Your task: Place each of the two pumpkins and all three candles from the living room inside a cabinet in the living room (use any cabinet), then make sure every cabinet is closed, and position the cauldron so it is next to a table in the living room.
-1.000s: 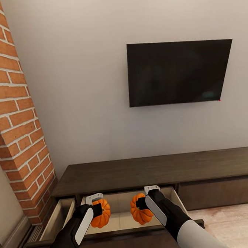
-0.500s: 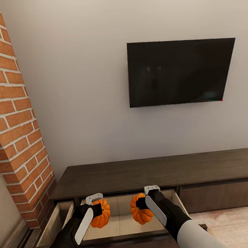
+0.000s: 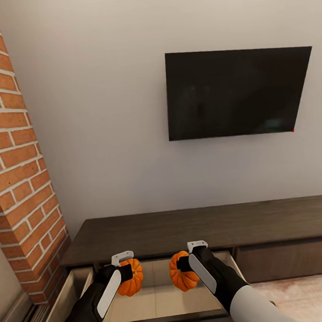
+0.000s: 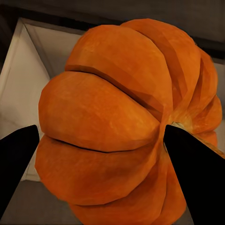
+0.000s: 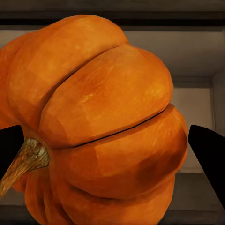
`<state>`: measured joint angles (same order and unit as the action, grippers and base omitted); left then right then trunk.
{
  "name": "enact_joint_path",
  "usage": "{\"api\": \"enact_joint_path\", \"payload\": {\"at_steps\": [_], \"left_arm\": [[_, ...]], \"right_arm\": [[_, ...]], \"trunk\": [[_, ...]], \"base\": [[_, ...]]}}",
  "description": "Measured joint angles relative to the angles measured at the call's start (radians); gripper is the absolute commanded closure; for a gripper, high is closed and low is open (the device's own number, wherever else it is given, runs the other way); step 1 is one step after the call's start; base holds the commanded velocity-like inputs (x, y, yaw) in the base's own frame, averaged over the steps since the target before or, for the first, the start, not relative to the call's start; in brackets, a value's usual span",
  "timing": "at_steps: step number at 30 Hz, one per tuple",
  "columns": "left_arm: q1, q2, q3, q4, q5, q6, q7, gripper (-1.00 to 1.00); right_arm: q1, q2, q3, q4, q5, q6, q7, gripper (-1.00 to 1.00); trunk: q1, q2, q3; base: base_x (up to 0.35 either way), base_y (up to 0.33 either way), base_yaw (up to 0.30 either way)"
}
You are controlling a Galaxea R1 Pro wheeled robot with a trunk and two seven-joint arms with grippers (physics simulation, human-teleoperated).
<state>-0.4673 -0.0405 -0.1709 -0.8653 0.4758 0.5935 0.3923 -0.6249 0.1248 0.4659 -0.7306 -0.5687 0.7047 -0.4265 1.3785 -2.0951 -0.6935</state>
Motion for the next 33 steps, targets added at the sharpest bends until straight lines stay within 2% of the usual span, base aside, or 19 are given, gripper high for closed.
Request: {"api": "enact_joint_path", "payload": {"at_steps": [21, 33], "left_arm": [[0.0, 0.0, 0.0, -0.002, 0.0, -0.002, 0.002, 1.0], [0.0, 0.001, 0.0, 0.008, 0.001, -0.001, 0.002, 1.0]], "right_arm": [[0.0, 0.0, 0.0, 0.0, 0.0, -0.001, 0.001, 1.0], [0.0, -0.002, 0.0, 0.008, 0.002, -0.041, 0.0, 1.0]], "trunk": [[0.0, 0.0, 0.0], [0.046, -0.084, -0.038]], "base": [[0.031, 0.0, 0.0], [0.0, 0.0, 0.0]]}}
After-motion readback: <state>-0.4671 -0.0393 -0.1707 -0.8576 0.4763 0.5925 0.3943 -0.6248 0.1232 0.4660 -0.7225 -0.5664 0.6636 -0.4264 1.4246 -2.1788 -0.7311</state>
